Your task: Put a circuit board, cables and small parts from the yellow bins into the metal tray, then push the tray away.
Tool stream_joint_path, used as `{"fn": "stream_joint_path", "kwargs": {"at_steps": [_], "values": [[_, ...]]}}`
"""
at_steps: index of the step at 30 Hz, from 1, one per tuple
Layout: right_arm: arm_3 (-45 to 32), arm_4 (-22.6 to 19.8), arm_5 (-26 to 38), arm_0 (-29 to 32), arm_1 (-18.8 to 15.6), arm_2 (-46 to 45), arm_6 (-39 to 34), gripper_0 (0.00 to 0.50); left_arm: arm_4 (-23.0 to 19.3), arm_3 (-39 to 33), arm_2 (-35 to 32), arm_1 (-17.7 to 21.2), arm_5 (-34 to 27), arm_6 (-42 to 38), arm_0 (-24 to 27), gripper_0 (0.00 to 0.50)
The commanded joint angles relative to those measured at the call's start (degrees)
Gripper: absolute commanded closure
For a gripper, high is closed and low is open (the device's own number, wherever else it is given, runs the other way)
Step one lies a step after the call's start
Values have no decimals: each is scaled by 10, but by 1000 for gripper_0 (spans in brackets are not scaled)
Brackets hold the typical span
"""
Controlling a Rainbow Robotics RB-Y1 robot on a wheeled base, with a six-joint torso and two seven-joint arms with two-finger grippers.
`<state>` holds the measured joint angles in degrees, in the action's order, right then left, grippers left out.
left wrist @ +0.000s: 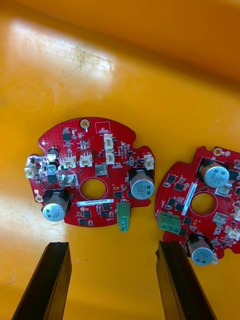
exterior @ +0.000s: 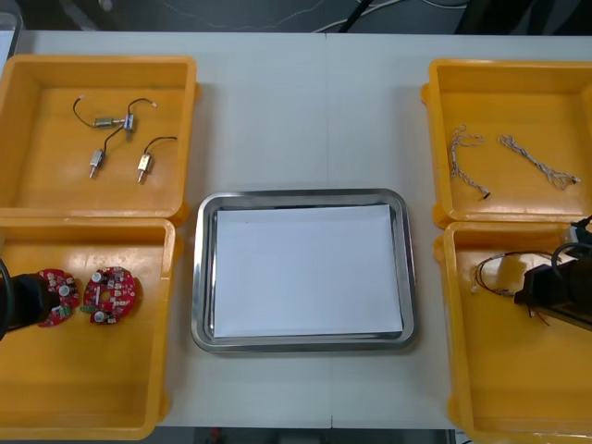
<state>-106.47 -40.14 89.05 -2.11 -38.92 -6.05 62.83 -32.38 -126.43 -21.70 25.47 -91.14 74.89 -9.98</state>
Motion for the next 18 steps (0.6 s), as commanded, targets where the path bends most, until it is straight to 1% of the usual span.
{"fn": "stream_joint_path", "kwargs": {"at_steps": [1,7,13,18], "values": [[-3,8,-4,14,7,12,22,0,3,9,18,-8,13,36,-14,0],[-3,15,-5,17,10,14,26,0,7,27,25,-8,16,36,0,0],[-3,25,-6,18,13,20,28,0,17,57,41,-8,39,41,8,0],[-2,32,-12,18,13,29,27,0,24,66,47,-8,43,41,17,0]]}}
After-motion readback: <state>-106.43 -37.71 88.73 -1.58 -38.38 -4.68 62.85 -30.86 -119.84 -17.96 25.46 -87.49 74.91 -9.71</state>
